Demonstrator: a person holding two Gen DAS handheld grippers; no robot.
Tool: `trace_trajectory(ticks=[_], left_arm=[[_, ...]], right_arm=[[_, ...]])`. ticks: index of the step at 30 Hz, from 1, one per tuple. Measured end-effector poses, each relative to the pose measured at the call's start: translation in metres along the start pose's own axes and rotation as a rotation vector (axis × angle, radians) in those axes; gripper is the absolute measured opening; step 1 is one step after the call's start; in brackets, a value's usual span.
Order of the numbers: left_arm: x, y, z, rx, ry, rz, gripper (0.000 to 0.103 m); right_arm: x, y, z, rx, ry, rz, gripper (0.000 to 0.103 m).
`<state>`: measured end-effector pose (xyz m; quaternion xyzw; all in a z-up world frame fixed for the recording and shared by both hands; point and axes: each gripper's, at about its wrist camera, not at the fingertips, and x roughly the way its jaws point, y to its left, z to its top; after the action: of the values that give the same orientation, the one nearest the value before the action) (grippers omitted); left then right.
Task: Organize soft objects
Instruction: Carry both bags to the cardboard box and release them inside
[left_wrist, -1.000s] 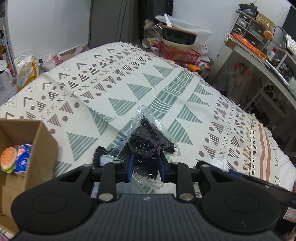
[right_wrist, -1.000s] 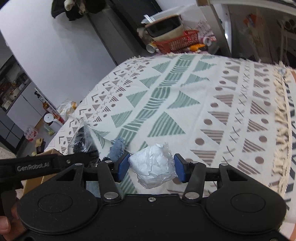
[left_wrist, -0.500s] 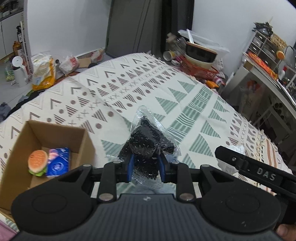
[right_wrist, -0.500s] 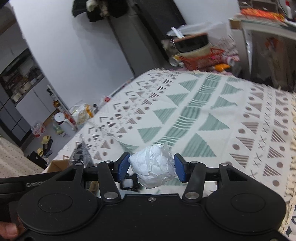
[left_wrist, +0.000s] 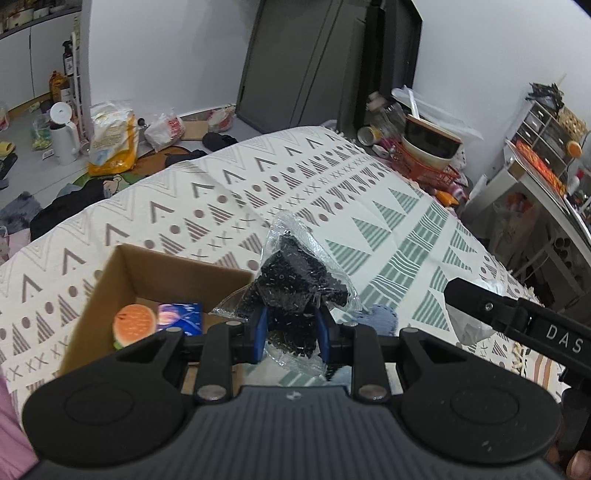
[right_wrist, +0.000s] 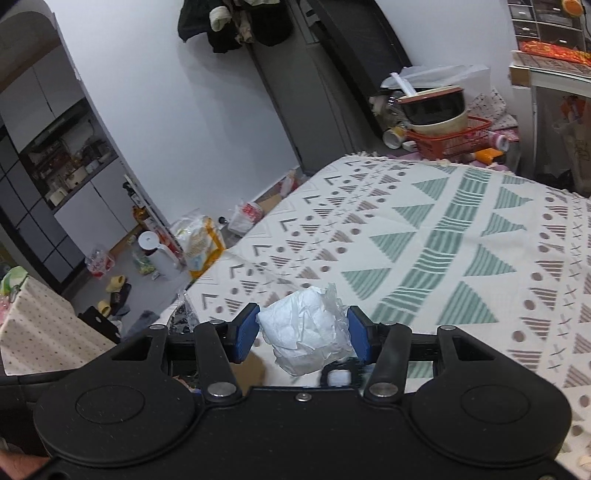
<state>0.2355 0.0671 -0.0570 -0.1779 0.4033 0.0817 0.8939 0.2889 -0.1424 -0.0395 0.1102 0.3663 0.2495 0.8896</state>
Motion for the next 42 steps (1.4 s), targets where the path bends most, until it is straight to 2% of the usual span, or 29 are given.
trace_trajectory(ticks=[14, 23, 30, 32, 37, 42], left_arm=[[-0.013, 0.076, 0.002, -0.081, 0.002, 0.003, 0.027], [0.005, 0.115, -0.011, -0.172, 0.070, 0.007, 0.027], [0.014, 0.134, -0.025, -0.199, 0.131, 0.025, 0.027], [0.015, 0.140, -0.026, -0.205, 0.140, 0.049, 0.030], [0.012, 0.148, -0.023, -0.225, 0.161, 0.014, 0.041], [0.003, 0.151, -0.020, -0.227, 0.143, 0.018, 0.048]], right_arm=[[0.024, 0.047, -0.018, -0.060, 0.025, 0.038, 0.051], [0.046, 0.074, -0.028, -0.085, 0.069, 0.084, 0.051], [0.065, 0.093, -0.042, -0.098, 0.135, 0.127, 0.051], [0.071, 0.098, -0.046, -0.090, 0.155, 0.143, 0.051], [0.080, 0.106, -0.053, -0.080, 0.185, 0.169, 0.051], [0.084, 0.110, -0.058, -0.061, 0.202, 0.183, 0.051]])
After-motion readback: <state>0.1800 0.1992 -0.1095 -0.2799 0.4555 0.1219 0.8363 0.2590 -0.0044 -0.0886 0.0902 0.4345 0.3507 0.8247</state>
